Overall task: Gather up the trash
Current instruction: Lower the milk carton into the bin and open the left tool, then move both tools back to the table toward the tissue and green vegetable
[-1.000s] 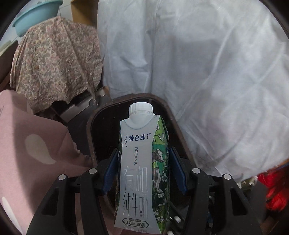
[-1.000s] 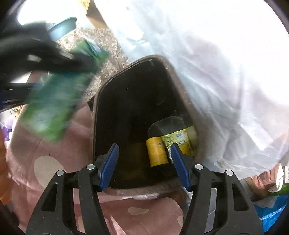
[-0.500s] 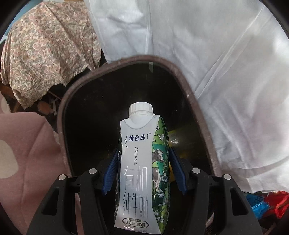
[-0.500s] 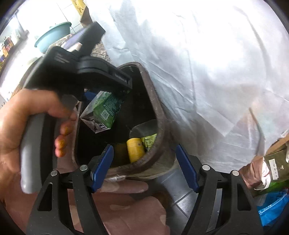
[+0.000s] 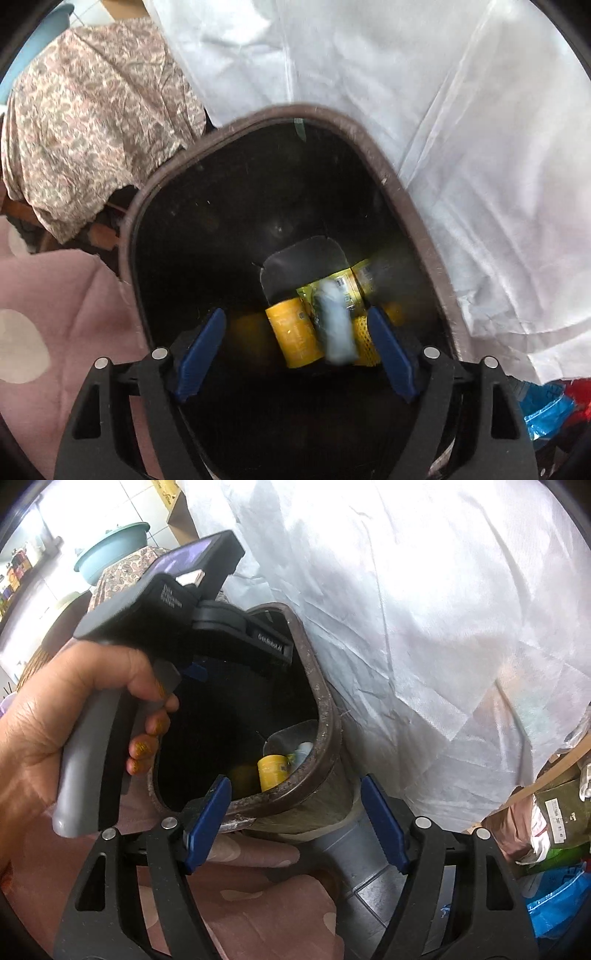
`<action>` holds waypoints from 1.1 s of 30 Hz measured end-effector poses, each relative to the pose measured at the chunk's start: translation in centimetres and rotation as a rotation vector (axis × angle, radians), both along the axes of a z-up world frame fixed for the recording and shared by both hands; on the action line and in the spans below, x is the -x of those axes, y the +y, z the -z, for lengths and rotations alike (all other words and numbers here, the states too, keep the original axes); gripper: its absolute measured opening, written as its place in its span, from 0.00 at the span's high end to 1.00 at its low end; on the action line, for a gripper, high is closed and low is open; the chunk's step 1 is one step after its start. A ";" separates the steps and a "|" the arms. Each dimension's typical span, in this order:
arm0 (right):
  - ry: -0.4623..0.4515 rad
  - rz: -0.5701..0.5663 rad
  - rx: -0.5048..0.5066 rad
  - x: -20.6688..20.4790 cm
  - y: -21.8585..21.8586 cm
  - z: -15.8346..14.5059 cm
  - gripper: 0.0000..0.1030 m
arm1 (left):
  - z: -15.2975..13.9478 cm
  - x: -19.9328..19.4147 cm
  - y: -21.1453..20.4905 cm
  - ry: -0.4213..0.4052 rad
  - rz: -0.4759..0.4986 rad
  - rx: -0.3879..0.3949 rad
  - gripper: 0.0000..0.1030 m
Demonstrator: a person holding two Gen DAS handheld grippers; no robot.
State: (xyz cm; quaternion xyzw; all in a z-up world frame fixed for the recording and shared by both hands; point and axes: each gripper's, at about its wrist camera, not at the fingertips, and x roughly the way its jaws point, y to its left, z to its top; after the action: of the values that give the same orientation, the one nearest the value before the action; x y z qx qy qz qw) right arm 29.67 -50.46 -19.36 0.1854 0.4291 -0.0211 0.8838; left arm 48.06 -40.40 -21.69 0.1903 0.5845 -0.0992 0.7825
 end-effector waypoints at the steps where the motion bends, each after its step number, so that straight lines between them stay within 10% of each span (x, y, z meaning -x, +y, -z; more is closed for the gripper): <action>1: -0.003 -0.001 0.006 0.1 0.1 -0.2 0.26 | -0.8 0.2 0.0 -0.016 0.004 0.006 0.24; 16: -0.078 -0.048 0.213 3.1 4.5 -7.1 0.07 | -19.4 10.0 7.3 -0.432 0.137 0.243 0.08; 33: -0.284 -0.368 0.187 5.2 15.9 -17.1 0.07 | -24.7 20.6 29.6 -0.695 -0.005 0.239 0.05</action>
State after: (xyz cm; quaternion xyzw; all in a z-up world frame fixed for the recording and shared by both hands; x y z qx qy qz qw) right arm 24.48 -34.58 -2.26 0.0226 0.3232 0.1270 0.9375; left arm 27.51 -10.83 2.98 0.1183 0.2685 -0.0944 0.9513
